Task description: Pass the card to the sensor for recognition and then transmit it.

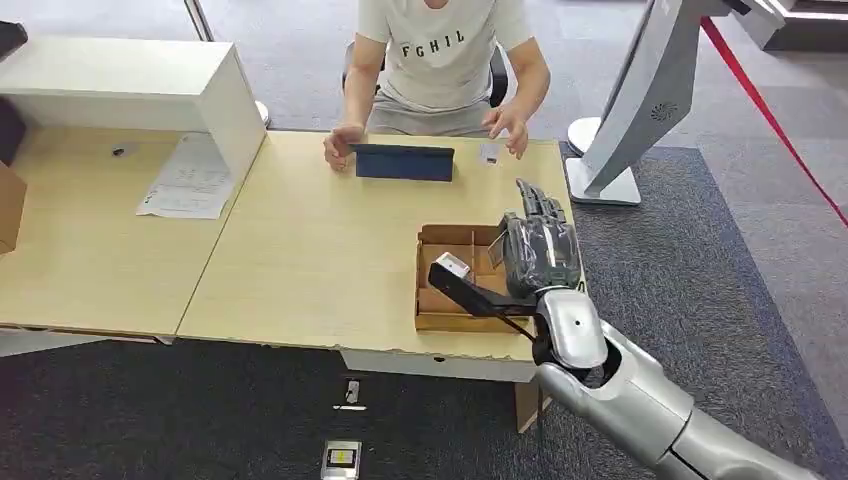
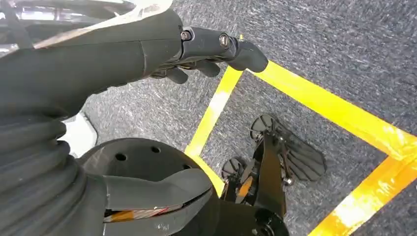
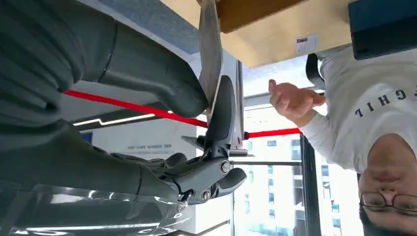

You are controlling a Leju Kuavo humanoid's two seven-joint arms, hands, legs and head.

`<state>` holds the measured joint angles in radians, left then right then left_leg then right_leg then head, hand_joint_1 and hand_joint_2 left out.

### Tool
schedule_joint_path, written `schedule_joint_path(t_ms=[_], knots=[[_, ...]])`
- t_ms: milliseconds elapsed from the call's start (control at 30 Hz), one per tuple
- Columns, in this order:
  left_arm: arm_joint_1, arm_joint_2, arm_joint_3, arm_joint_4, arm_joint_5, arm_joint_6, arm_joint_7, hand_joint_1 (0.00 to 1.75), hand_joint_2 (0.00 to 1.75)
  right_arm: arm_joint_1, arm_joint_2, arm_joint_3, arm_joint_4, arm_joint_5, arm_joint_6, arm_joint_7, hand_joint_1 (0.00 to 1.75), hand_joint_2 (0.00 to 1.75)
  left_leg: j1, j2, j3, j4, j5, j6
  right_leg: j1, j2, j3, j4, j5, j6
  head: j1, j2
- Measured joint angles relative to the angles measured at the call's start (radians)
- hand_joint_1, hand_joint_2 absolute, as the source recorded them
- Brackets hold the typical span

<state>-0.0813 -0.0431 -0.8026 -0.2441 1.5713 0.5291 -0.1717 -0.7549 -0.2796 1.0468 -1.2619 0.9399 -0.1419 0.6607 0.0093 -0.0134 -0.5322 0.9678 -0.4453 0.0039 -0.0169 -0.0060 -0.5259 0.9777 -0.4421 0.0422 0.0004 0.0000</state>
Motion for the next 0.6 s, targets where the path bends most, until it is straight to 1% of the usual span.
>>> schedule_joint_path(t_ms=[133, 367, 600], knots=[[0.0, -0.002, 0.0, 0.0, 0.0, 0.005, 0.002, 0.0, 1.75, -0.034, 0.014, 0.019, 0.022, -0.007, 0.002, 0.003, 1.75, 1.75, 0.0, 0.0, 0.0, 0.0, 0.0, 0.0, 0.0, 0.0, 0.0, 0.0, 0.0, 0.0, 0.0, 0.0], [0.0, -0.006, -0.006, 0.0, -0.002, 0.006, 0.001, 0.0, 1.75, -0.091, 0.044, 0.048, 0.09, -0.023, 0.006, 0.031, 1.75, 1.75, 0.0, 0.0, 0.0, 0.0, 0.0, 0.0, 0.0, 0.0, 0.0, 0.0, 0.0, 0.0, 0.0, 0.0], [0.0, -0.008, -0.019, 0.0, 0.0, 0.01, 0.008, 0.0, 1.75, -0.121, 0.055, 0.037, 0.176, 0.0, 0.043, 0.032, 1.75, 1.75, 0.0, -0.001, 0.0, 0.0, 0.0, 0.0, 0.0, 0.0, 0.0, 0.0, 0.0, 0.0, 0.0, 0.0]])
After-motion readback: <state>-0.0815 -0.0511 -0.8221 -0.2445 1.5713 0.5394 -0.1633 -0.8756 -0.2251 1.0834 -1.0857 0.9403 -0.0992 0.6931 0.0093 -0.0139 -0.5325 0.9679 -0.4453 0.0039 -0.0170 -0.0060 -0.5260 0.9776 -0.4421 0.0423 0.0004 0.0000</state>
